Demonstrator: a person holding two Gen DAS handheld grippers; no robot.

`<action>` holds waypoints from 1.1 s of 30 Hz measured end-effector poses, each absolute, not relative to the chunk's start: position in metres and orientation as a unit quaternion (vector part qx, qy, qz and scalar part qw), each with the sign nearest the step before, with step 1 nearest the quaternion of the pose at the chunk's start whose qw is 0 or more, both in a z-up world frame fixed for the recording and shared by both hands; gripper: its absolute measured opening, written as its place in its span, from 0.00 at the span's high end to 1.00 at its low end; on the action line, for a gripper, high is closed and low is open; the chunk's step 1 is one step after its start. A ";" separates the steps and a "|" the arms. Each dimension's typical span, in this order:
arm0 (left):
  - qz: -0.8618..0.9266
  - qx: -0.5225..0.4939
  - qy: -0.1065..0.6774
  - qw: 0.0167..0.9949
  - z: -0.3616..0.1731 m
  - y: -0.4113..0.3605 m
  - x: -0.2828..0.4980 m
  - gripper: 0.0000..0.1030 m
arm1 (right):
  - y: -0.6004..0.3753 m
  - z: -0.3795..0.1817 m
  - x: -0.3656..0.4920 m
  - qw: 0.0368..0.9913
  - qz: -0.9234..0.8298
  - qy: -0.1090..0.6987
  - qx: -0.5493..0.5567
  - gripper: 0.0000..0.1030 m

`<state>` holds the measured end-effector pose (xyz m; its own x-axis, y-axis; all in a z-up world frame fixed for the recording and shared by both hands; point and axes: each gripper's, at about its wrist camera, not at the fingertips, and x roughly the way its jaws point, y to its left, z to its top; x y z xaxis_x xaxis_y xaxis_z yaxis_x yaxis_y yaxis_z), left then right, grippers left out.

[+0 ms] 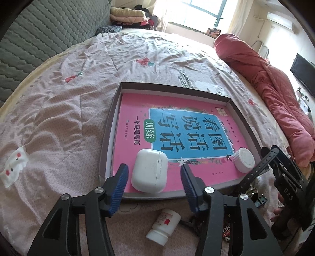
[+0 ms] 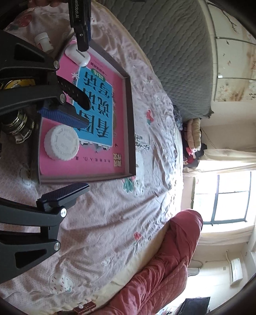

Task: Organize rigid objects
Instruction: 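Withdraw both open tools from the tray back toward the items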

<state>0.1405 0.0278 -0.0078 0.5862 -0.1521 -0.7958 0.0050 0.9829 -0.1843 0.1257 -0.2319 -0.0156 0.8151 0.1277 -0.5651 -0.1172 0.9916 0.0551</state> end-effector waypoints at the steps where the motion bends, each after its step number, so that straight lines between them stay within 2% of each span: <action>1: -0.042 -0.080 0.451 0.888 -0.006 0.028 0.138 0.43 | -0.234 -0.015 0.123 0.953 0.061 0.296 0.011 0.44; 9: -0.032 -0.083 0.437 0.895 0.007 0.033 0.119 0.38 | -0.236 -0.009 0.101 0.956 0.060 0.287 0.028 0.44; 33: -0.042 -0.064 0.408 0.910 0.037 0.024 0.072 0.37 | -0.230 0.003 0.047 0.958 0.045 0.281 0.036 0.44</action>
<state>0.0723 0.0236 0.0371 0.6634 -0.1284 -0.7372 0.0236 0.9883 -0.1508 0.0470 -0.2297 0.0030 0.8378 0.1062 -0.5356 -0.0660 0.9934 0.0938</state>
